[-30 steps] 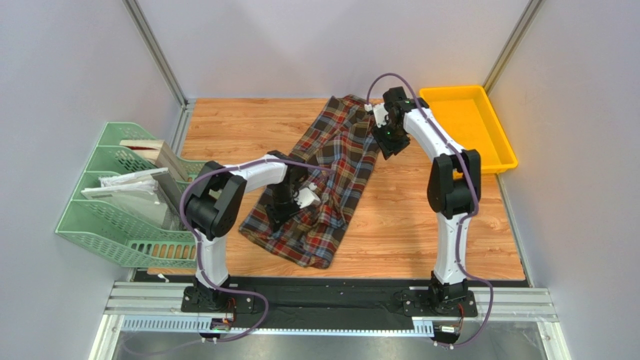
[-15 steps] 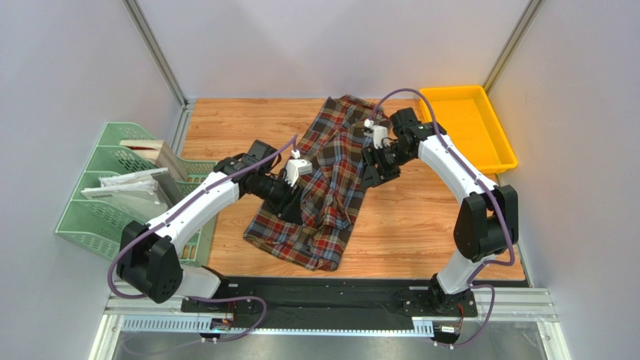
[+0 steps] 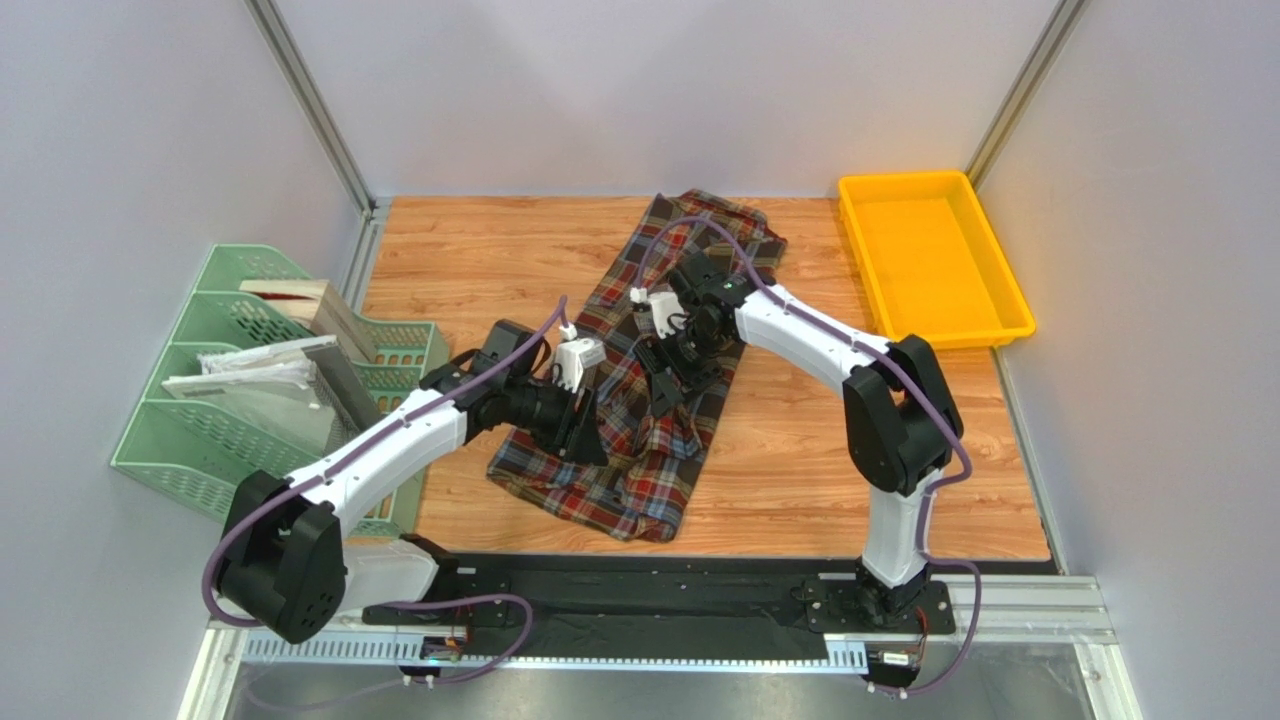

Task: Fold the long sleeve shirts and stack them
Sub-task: Fold the shirt

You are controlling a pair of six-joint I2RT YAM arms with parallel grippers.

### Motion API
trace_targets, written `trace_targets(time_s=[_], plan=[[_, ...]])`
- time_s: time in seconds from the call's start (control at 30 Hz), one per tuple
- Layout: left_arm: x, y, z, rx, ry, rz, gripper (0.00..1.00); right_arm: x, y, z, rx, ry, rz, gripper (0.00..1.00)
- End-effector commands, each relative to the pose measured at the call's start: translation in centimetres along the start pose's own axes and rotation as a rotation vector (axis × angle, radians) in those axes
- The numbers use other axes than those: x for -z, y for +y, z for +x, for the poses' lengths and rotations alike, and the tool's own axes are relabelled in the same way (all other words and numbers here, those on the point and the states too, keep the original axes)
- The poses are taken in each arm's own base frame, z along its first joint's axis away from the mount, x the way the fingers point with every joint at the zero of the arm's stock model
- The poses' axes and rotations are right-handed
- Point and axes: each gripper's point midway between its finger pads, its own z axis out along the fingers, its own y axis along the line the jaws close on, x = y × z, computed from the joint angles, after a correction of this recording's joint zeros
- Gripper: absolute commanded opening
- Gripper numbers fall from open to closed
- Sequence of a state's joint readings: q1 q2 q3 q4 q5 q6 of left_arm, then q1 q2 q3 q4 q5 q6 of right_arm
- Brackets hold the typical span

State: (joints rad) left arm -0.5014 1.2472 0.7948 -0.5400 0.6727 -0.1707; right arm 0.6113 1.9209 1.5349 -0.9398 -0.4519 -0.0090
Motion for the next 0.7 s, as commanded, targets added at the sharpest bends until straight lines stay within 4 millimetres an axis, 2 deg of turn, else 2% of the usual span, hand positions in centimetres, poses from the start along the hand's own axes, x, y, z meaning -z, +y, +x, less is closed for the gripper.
trace_targets(time_s=[0.0, 0.03, 0.07, 0.1, 0.17, 0.2, 0.23, 0.27, 0.3, 0.33, 0.37, 0.53, 0.67], plan=[[0.5, -0.5, -1.7, -0.035, -0.096, 0.005, 0.51, 0.5, 0.3, 1.0, 0.215, -0.064, 0.110, 0.71], [0.5, -0.5, -1.7, -0.027, -0.104, 0.005, 0.52, 0.2, 0.4, 0.4, 0.275, -0.117, 0.130, 0.72], [0.6, -0.7, -1.7, -0.025, -0.113, 0.013, 0.52, 1.2, 0.0, 0.0, 0.355, -0.165, 0.201, 0.73], [0.8, -0.5, -1.9, -0.019, -0.129, 0.012, 0.52, 0.3, 0.0, 1.3, 0.395, -0.149, 0.219, 0.75], [1.2, -0.4, -1.7, 0.002, -0.158, 0.012, 0.53, 0.9, -0.1, 0.0, 0.490, -0.224, 0.281, 0.76], [1.4, -0.3, -1.7, 0.006, -0.171, 0.011, 0.55, 1.1, 0.4, 0.4, 0.534, -0.243, 0.298, 0.78], [1.5, -0.4, -1.8, 0.001, -0.185, 0.008, 0.56, 1.3, 0.6, -0.8, 0.583, -0.300, 0.324, 0.79], [1.7, -0.3, -2.2, 0.006, -0.212, -0.003, 0.57, 1.3, 0.7, -0.9, 0.623, -0.316, 0.366, 0.80], [1.6, -0.2, -2.2, 0.042, -0.220, -0.013, 0.62, 1.0, 0.6, -0.7, 0.673, -0.315, 0.386, 0.81], [1.6, -0.1, -2.4, 0.069, -0.235, -0.011, 0.63, 1.0, 0.5, -1.3, 0.698, -0.339, 0.431, 0.81], [1.3, 0.0, -2.1, 0.112, -0.222, -0.002, 0.63, 0.5, 1.0, -1.2, 0.734, -0.334, 0.438, 0.81], [1.6, 1.0, -2.5, 0.264, -0.261, -0.020, 0.63, -1.9, 0.7, -0.7, 0.858, -0.280, 0.519, 0.80], [2.4, 1.4, -2.2, 0.298, -0.266, -0.025, 0.63, -2.5, 1.5, 0.3, 0.905, -0.260, 0.492, 0.80]])
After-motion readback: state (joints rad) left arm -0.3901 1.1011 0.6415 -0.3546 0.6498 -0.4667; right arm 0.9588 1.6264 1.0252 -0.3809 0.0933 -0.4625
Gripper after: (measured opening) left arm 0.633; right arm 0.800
